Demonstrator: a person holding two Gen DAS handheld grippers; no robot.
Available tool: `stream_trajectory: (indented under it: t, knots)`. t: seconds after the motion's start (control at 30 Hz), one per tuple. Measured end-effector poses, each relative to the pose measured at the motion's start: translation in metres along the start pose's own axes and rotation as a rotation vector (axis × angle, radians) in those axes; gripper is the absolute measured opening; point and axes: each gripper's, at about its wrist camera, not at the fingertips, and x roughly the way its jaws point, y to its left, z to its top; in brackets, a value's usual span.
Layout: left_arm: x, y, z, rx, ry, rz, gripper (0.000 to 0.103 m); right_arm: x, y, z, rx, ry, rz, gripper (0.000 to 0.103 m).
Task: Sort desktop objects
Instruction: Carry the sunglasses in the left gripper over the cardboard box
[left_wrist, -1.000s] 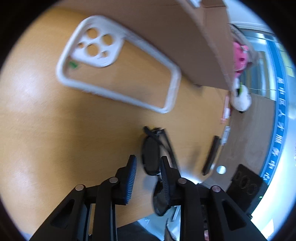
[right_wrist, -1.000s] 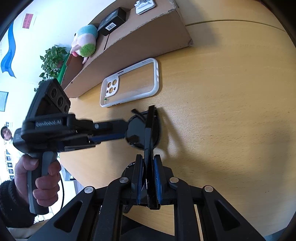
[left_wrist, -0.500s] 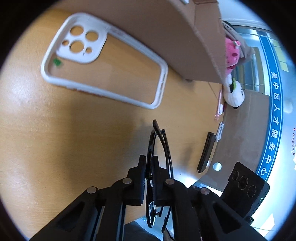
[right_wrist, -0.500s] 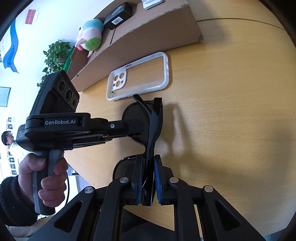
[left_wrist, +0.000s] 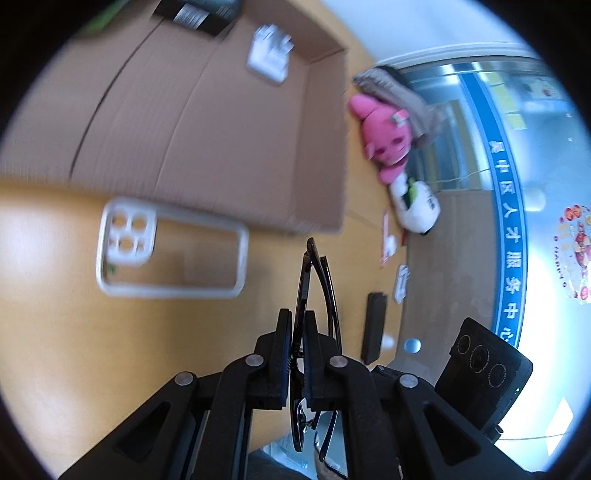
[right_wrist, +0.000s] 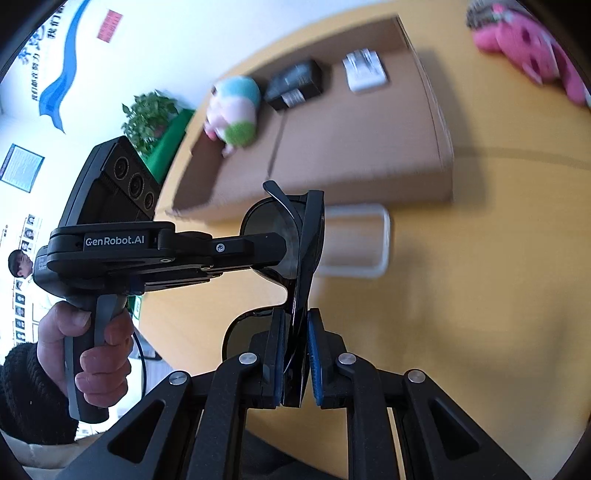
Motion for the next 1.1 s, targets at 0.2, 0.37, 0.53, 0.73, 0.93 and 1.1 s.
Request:
stream_trajectory:
  t: [0.2,0.37,0.53,0.73,0.93,1.1]
  knots:
    - [-0.014,-0.022,0.051,0.048,-0.041,-0.018,0.004,-0.011,0.014,0.056,-0.039,-0.073,-0.012,0.013]
    - [-0.012,-0.026,0.098,0.062,-0.039,-0.03,0.004,-0.003,0.013,0.101,-0.038,-0.095,-0.037,0.012]
    - [0.002,-0.008,0.146,0.041,-0.007,-0.041,0.004,0.021,0.0,0.143,-0.014,-0.068,-0.067,0.012]
    - [0.041,0.018,0.197,0.011,0.052,-0.044,0.004,0.062,-0.029,0.189,0.026,-0.007,-0.134,0.012]
    - [0.086,0.045,0.223,-0.027,0.109,-0.035,0.004,0.1,-0.062,0.212,0.062,0.078,-0.213,0.012]
    - [0.11,0.056,0.23,-0.03,0.14,-0.007,0.004,0.128,-0.079,0.218,0.061,0.152,-0.289,0.012]
